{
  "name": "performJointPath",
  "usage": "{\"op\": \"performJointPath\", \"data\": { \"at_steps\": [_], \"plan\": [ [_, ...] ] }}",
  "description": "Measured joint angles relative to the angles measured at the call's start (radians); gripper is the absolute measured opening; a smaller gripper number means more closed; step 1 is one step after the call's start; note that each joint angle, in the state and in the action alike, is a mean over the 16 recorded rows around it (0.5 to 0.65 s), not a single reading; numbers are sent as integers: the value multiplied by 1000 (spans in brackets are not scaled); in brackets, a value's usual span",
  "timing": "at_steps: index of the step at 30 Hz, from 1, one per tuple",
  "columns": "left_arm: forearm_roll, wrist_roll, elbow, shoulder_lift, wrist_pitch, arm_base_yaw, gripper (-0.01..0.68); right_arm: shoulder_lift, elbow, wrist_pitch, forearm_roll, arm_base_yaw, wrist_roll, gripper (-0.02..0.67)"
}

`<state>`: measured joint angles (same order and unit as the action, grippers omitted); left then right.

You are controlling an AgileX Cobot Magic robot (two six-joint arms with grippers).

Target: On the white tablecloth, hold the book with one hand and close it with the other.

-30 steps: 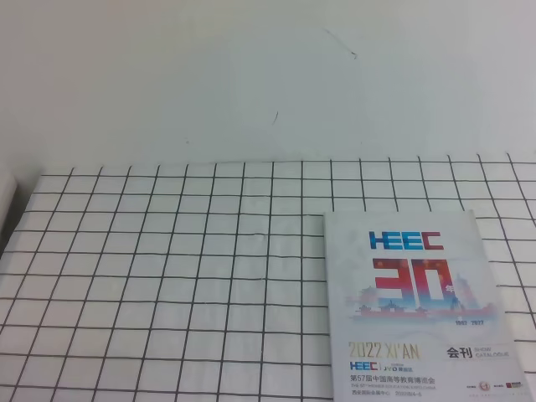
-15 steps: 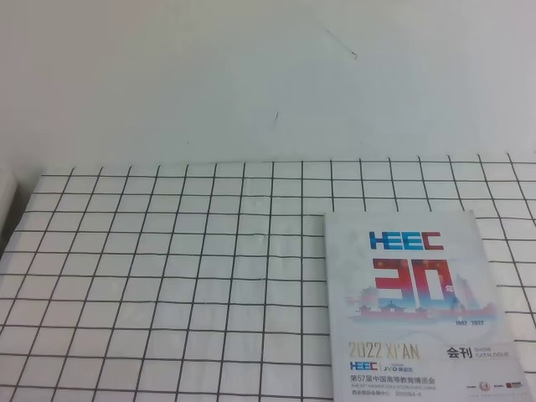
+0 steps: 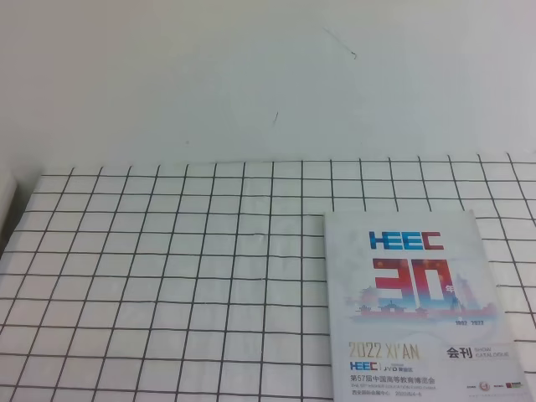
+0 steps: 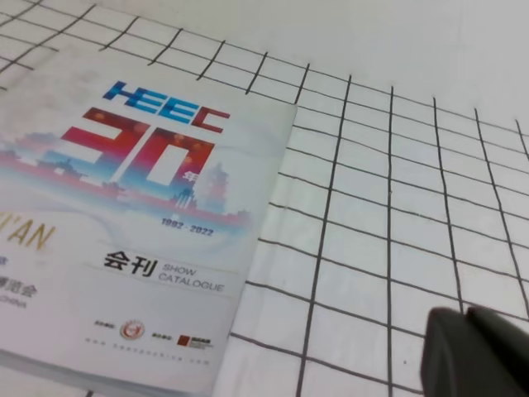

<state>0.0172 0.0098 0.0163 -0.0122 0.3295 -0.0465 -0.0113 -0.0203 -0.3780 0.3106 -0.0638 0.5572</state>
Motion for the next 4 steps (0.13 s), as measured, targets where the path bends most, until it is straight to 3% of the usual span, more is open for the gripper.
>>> {"op": "performJointPath", "data": {
  "at_steps": [4],
  "plan": [
    [0,0,0,0,0,0,-3,0,0,0,5,1,-10,-3]
  ]
}}
